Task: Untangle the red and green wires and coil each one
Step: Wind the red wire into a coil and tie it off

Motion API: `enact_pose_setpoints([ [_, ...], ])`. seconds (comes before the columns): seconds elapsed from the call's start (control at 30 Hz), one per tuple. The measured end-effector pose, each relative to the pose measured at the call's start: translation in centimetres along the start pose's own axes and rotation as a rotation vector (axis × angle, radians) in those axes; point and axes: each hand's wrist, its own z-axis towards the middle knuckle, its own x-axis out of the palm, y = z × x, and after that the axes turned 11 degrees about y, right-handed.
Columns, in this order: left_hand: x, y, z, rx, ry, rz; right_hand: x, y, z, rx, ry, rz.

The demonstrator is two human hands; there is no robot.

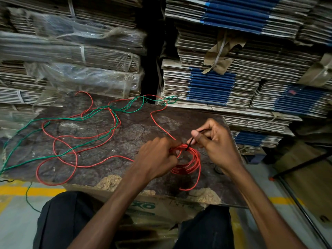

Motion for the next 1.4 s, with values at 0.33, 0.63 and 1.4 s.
enact_pose_setpoints([
  [0.33,-0.2,-0.8,0.1,-0.008,-0.006,-0.067,-0.2,-0.4,1.3,-0.016,-0.123,-0.047],
  [0.63,0.8,-0.8,1.8,-0.135,-0.055,-0.003,-0.1,0.2,1.2,-0.086,-0.197,-0.016],
  [1.4,1.6,0.5,4.1,-0.146,-0.125,-0.22,-0.6,-2.0,0.7,0.017,-0.182,0.175],
])
